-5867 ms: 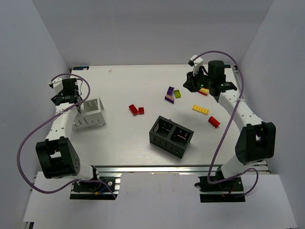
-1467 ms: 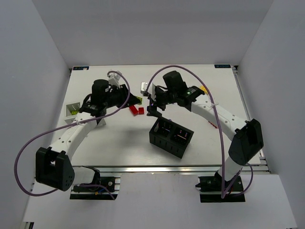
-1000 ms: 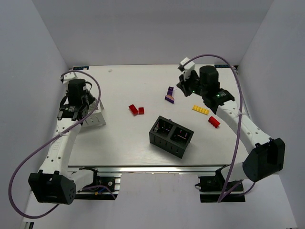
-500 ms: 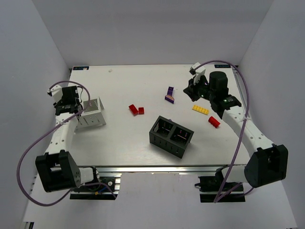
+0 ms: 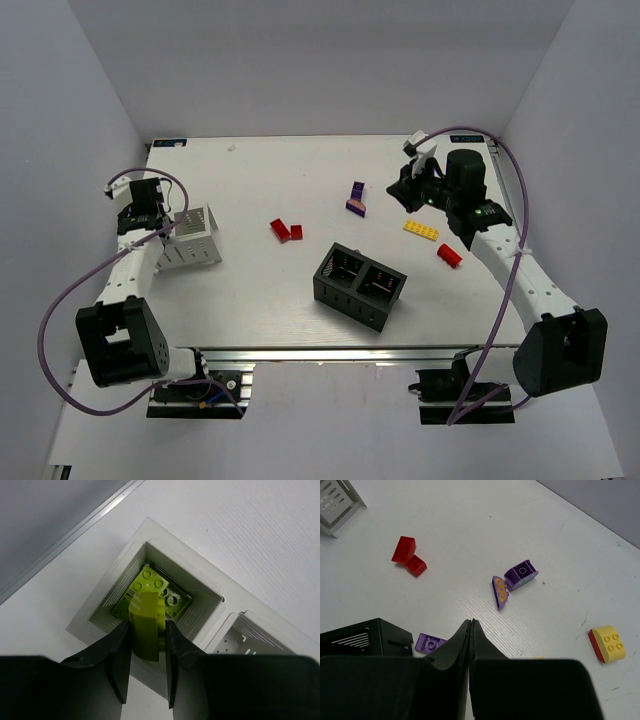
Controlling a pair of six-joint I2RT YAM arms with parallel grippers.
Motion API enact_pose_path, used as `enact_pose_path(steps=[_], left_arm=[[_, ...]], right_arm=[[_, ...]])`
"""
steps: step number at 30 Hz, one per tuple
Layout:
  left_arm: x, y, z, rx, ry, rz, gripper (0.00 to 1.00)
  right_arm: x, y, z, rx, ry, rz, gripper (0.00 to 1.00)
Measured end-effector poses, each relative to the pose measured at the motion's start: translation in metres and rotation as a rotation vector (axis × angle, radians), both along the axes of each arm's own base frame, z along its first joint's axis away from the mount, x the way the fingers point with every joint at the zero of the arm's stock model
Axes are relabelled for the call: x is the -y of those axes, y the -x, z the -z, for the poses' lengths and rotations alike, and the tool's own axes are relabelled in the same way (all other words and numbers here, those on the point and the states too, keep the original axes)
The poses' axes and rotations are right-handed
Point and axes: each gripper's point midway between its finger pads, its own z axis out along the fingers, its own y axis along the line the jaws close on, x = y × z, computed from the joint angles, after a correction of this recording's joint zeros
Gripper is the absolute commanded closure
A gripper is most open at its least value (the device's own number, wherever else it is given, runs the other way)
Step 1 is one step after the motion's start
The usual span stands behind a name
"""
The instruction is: Sort the legos into containers by color
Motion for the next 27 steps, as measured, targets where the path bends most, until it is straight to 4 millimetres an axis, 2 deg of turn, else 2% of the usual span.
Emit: enact_pose_path(steps=[2, 3, 4, 6, 9, 10, 11, 12, 13, 15, 17, 19, 20, 22, 23, 24, 26, 27], left_arm=[[0.002, -0.001, -0.001, 0.007, 0.008, 0.011, 0.57], [0.002, -0.002, -0.001, 0.007, 0.008, 0.017, 0.41], [0.003, -0.002, 0.0, 0.005, 0.01, 0.025, 0.34], [0.004, -0.003, -0.001, 0.01, 0.015, 0.028, 0.25], [0.005, -0.004, -0.002, 0.016, 0.019, 0.035, 0.24], [0.007, -0.004, -0.003, 0.019, 0.023, 0.039, 0.25], [0.007, -0.005, -0.004, 0.024, 0.027, 0.043, 0.26], [0.009, -0.004, -0.006, 0.028, 0.033, 0.047, 0.33], [0.01, -0.005, -0.01, 0.042, 0.04, 0.054, 0.64], [0.015, -0.007, -0.023, 0.083, 0.055, 0.07, 1.0], [0.026, -0.011, -0.039, 0.142, 0.08, 0.132, 1.0], [0.05, -0.019, -0.06, 0.233, 0.137, 0.249, 1.0], [0.066, -0.024, -0.071, 0.282, 0.178, 0.326, 0.97], [0.103, -0.036, -0.085, 0.348, 0.273, 0.501, 0.82], [0.123, -0.042, -0.087, 0.359, 0.322, 0.586, 0.59], [0.14, -0.046, -0.085, 0.354, 0.364, 0.659, 0.46], [0.176, -0.053, -0.07, 0.306, 0.451, 0.781, 0.28], [0.19, -0.053, -0.061, 0.27, 0.482, 0.819, 0.16]], right_arm=[[-0.001, 0.001, 0.0, -0.001, -0.002, -0.006, 0.99], [-0.001, 0.001, 0.0, -0.002, -0.004, -0.01, 0.98], [-0.002, 0.002, 0.0, -0.003, -0.005, -0.014, 0.98], [-0.002, 0.002, 0.001, -0.007, -0.007, -0.02, 0.97], [-0.003, 0.002, 0.004, -0.014, -0.007, -0.03, 0.89], [-0.004, 0.002, 0.005, -0.017, -0.007, -0.035, 0.83], [-0.004, 0.002, 0.007, -0.02, -0.005, -0.04, 0.8], [-0.005, 0.002, 0.009, -0.025, -0.002, -0.046, 0.78], [-0.005, 0.003, 0.01, -0.027, 0.001, -0.053, 0.77], [-0.007, 0.003, 0.012, -0.03, 0.003, -0.067, 0.8], [-0.008, 0.004, 0.014, -0.029, 0.007, -0.078, 0.91], [-0.008, 0.005, 0.015, -0.027, 0.012, -0.091, 0.94], [-0.009, 0.005, 0.016, -0.029, 0.012, -0.097, 0.94], [-0.009, 0.004, 0.021, -0.039, 0.015, -0.106, 0.93], [-0.01, 0.003, 0.024, -0.047, 0.017, -0.109, 0.92], [-0.009, 0.002, 0.029, -0.06, 0.021, -0.111, 0.92], [-0.008, 0.001, 0.038, -0.087, 0.029, -0.111, 0.9], [-0.008, 0.001, 0.042, -0.098, 0.033, -0.111, 0.89]])
